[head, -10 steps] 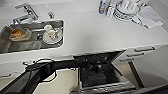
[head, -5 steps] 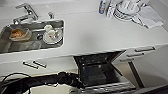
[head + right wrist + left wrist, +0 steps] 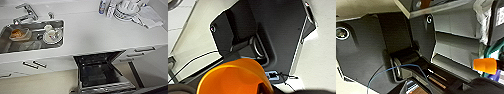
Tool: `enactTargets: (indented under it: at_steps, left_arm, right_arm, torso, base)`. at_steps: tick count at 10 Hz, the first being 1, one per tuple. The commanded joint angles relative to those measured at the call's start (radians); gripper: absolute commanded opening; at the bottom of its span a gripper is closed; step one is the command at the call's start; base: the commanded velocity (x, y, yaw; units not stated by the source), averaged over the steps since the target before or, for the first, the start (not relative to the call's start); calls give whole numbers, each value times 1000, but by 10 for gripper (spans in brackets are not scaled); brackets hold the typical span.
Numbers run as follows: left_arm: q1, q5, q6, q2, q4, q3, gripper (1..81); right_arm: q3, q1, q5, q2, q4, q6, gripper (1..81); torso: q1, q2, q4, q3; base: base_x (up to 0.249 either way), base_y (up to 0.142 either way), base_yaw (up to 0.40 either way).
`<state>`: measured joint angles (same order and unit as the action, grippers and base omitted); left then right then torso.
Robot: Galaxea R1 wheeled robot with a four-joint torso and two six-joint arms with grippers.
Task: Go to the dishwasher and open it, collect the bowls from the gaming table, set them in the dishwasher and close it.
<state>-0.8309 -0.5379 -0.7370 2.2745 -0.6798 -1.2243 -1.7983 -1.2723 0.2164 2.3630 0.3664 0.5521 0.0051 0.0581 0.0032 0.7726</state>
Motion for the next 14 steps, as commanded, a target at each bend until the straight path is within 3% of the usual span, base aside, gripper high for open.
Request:
enactTargets:
  at_steps: [1, 4, 8, 11, 14]
  left_arm:
    - [-248, 243, 1, -71, -221, -86, 811]
    - [-408, 366, 1, 2, -287, -282, 811]
    - [-535, 542, -1, 143, -291, -593, 811]
    - [-583, 588, 1, 257, -293, -744, 811]
    - [-593, 598, 1, 290, -293, -759, 811]
  right_arm:
    - [149, 99, -55, -152, 5, 86, 10]
    - [153, 237, -68, -224, -3, 164, 10]
    - [234, 381, -68, -290, -1, 249, 10]
    - [380, 524, -68, -373, 3, 299, 10]
    - [455, 701, -72, -437, -1, 376, 10]
  torso:
    - [0, 0, 0, 0]
    - [0, 0, 0, 0]
    - [0, 0, 0, 0]
    - [0, 0, 0, 0]
    - [0, 0, 0, 0]
  base:
    - [0, 0, 0]
    - [0, 0, 0]
    - [0, 0, 0]
    - [0, 0, 0]
    - [0, 0, 0]
